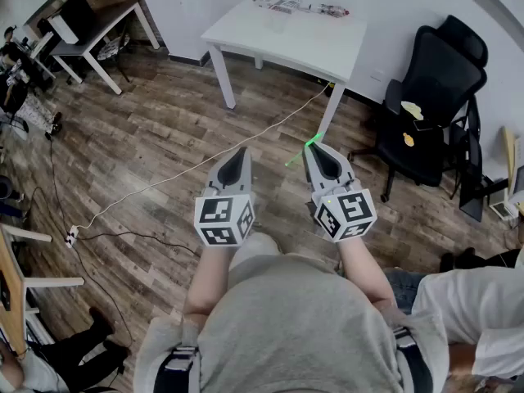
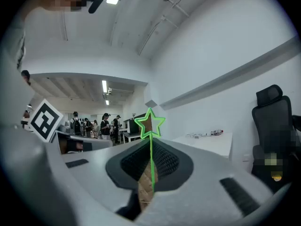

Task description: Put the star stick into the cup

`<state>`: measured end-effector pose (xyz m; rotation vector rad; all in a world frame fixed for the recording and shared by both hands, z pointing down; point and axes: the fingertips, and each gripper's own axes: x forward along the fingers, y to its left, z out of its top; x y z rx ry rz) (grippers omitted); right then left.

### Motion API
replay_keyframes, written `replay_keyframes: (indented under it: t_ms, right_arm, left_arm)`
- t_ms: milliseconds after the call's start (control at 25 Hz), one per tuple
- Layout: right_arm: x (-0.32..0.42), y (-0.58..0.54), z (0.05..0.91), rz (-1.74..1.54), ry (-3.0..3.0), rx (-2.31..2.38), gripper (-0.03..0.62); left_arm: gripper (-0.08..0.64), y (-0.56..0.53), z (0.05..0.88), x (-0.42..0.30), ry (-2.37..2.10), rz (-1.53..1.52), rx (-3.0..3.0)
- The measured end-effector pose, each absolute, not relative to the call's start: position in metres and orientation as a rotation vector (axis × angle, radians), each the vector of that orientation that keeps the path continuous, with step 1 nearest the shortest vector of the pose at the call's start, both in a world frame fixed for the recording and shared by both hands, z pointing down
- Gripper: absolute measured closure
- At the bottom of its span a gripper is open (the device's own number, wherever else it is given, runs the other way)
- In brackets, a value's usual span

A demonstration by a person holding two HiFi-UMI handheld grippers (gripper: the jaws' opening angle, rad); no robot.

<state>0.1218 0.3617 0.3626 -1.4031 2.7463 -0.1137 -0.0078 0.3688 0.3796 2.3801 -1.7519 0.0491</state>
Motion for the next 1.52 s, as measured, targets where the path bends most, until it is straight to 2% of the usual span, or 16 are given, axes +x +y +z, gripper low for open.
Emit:
replay_keyframes:
  t_ms: [880, 1200, 1520]
  right_arm:
    - [0.122, 0.344, 0.373, -0.215, 2.739, -1.361, 0.575]
    - [0.123, 0.304, 0.380, -0.224, 2.745, -1.339, 0.575]
    - [0.113, 0.216, 0.381, -0.211, 2.713, -1.389, 0.575]
  left_arm:
    - [0.551, 0.357, 0.387, -0.011, -1.767, 0.058, 2.339]
    - [0.551, 0.307, 0.392, -0.004, -1.727, 0.050, 2.369]
    - [0.551, 0.220, 0.400, -0.024, -1.712, 0.061, 2.369]
